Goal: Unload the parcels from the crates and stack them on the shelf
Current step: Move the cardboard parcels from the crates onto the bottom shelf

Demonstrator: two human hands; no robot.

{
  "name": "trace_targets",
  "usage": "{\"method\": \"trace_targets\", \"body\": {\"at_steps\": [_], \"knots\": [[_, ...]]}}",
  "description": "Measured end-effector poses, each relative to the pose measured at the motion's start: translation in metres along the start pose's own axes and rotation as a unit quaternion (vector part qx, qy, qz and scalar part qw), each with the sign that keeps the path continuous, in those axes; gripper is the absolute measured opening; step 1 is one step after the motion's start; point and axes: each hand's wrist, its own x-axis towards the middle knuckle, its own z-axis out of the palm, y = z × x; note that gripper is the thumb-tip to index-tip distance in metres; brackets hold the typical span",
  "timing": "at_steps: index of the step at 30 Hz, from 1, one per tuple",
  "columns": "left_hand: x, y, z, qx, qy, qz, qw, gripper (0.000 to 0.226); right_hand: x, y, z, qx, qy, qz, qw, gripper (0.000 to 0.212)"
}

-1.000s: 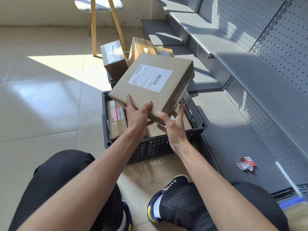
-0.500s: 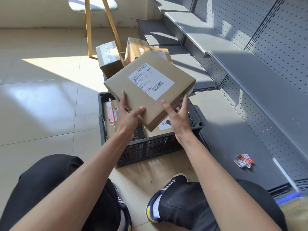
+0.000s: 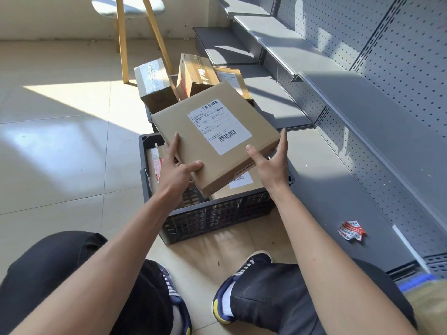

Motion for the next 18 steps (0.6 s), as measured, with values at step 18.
{"method": "trace_targets", "body": {"at_steps": [18], "knots": [[0.009, -0.014, -0.008, 0.166, 0.073, 0.028, 0.983, 0.043, -0.013, 0.009, -0.012, -0.184, -0.025, -0.106, 0.977, 0.077]]}}
